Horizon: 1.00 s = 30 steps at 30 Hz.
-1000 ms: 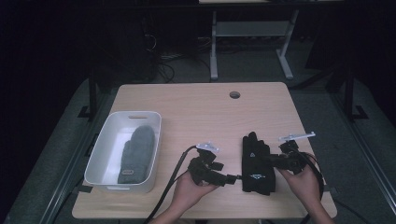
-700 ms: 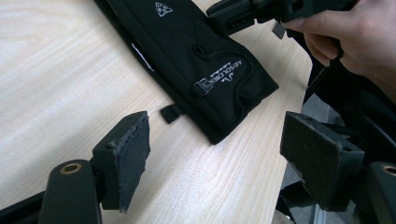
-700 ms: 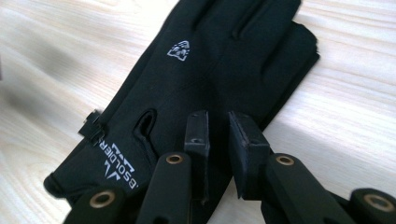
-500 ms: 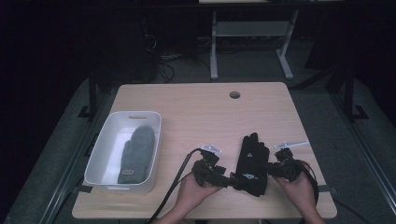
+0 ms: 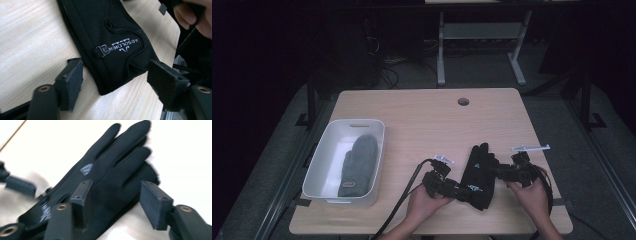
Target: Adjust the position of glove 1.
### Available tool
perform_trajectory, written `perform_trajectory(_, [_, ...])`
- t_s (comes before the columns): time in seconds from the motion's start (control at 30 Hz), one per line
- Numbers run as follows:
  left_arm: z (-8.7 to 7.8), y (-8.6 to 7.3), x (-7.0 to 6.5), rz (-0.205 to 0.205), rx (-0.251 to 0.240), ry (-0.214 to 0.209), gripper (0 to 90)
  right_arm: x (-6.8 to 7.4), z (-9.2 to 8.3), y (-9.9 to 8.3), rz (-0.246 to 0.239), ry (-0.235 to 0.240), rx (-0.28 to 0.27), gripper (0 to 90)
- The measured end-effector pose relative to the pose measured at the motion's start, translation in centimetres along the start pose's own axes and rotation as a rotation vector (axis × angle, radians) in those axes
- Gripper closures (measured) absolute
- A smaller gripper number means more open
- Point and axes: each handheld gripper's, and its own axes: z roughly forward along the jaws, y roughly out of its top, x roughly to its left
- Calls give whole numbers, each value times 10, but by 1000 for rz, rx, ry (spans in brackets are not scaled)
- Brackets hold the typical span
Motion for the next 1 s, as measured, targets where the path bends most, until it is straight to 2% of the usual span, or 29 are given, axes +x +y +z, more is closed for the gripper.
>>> perform_trajectory(0.1, [4,0,2,-13,19,10,305,-7,6,3,23,-14,0,398])
perform_trajectory(0.17, [7,0,2,-9,25,10,318,-11,9,5,43,-22,-6,396])
perform_trajectory(0.4, [11,0,1,7,35,7,365,-20,19,9,61,-53,-18,381])
perform_trajectory(0.57, [14,-1,0,24,33,15,441,-20,22,9,68,-63,-3,382])
perform_trajectory(0.67, [14,0,-1,50,39,52,533,-20,24,8,65,-62,-2,384])
perform_trajectory(0.77, [15,1,-3,68,46,78,584,-19,24,6,49,-62,-9,438])
perform_trajectory(0.83, [16,2,-5,78,54,91,630,-15,24,6,62,-49,4,504])
perform_trajectory(0.9, [18,2,-4,74,58,83,679,-16,25,5,57,-39,-1,542])
perform_trajectory(1.0, [20,3,-1,49,55,54,754,-18,25,4,86,-5,-2,621])
